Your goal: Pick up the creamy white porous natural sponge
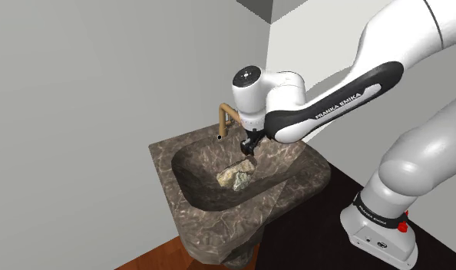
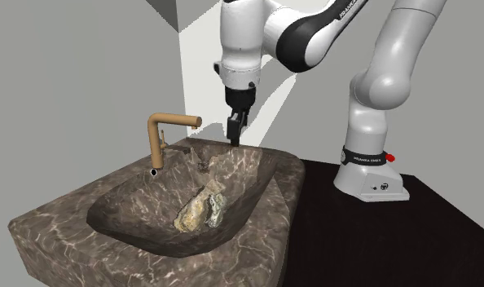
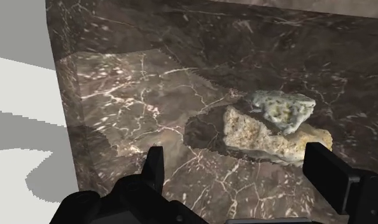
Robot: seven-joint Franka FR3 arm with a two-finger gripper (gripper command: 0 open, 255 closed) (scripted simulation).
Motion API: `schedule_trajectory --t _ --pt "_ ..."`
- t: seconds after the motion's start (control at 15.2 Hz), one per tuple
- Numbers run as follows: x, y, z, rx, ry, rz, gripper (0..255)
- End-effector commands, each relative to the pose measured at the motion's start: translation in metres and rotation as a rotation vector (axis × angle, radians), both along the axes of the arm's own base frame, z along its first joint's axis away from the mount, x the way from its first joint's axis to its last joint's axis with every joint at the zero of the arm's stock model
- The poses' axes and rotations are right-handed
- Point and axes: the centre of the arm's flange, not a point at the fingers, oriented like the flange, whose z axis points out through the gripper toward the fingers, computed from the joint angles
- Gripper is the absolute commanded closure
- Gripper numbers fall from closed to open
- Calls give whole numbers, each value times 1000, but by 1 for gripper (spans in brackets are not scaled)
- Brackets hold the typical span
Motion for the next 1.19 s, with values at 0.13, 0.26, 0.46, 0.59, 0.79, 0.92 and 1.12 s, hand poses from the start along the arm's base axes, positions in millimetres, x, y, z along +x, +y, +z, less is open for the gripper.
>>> schedule_trajectory --t 0.13,0.26,0.46,0.59,0.79,0.92,1.12 --pt "22 24 -53 -68 -31 -25 0" --pt "32 32 -79 -103 -45 -38 0" --pt "49 44 -119 -156 -66 -56 0" --pt "61 50 -145 -192 -80 -69 0" --pt "79 57 -185 -245 -101 -87 0" --pt "79 57 -191 -246 -101 -88 0" --pt "79 57 -207 -246 -101 -88 0"
